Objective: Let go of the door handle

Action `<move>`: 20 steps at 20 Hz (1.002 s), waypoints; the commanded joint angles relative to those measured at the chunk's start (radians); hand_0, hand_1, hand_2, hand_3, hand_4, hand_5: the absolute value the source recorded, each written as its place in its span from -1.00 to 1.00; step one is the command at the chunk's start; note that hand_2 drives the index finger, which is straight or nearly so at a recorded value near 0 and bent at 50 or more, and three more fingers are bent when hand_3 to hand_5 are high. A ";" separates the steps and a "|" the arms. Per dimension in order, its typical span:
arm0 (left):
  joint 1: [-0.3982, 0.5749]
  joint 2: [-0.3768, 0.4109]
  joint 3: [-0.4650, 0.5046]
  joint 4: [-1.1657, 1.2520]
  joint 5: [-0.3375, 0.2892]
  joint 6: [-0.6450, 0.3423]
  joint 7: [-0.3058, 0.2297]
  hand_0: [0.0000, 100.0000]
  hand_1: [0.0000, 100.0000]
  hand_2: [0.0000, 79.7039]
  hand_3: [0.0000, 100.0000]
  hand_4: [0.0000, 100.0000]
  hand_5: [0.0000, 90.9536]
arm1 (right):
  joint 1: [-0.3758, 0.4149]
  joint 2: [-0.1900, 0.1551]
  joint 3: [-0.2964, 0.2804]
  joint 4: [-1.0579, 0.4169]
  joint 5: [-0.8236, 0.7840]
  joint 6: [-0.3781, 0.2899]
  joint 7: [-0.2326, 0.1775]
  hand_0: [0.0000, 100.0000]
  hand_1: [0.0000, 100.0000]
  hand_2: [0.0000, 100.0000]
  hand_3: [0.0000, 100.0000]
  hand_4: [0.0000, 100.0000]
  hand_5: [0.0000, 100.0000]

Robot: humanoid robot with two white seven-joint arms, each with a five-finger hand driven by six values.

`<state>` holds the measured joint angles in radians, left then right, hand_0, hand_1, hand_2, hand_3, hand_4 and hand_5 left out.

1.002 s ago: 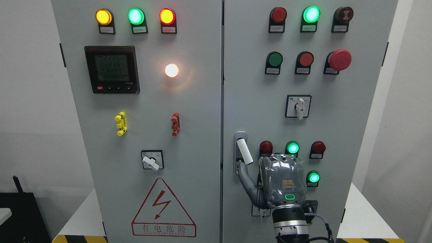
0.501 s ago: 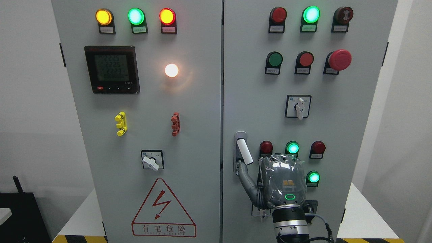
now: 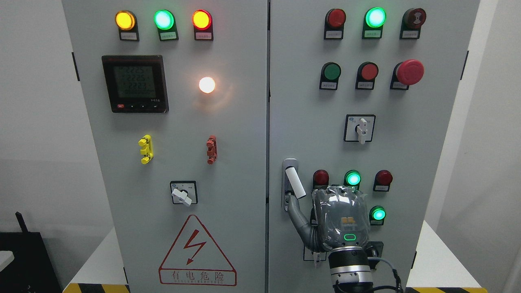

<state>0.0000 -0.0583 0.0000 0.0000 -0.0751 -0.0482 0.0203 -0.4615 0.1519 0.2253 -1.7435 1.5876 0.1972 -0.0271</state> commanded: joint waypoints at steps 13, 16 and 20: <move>-0.003 0.000 0.002 0.009 0.000 0.001 0.000 -0.76 -0.22 -1.00 -1.00 -1.00 -1.00 | 0.000 0.000 -0.011 -0.001 -0.002 0.001 -0.005 0.08 -1.00 0.95 1.00 0.85 0.98; -0.002 0.000 0.002 0.009 0.000 0.001 0.000 -0.76 -0.22 -1.00 -1.00 -1.00 -1.00 | 0.000 0.000 -0.011 -0.001 -0.001 0.001 -0.005 0.08 -1.00 0.95 1.00 0.82 0.98; -0.002 0.000 0.002 0.009 0.000 0.001 0.000 -0.76 -0.22 -1.00 -1.00 -1.00 -1.00 | 0.001 0.000 -0.011 -0.001 -0.002 -0.001 -0.005 0.08 -1.00 0.96 1.00 0.83 0.98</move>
<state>0.0000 -0.0583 0.0000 0.0000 -0.0751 -0.0482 0.0203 -0.4619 0.1519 0.2169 -1.7442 1.5868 0.1989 -0.0321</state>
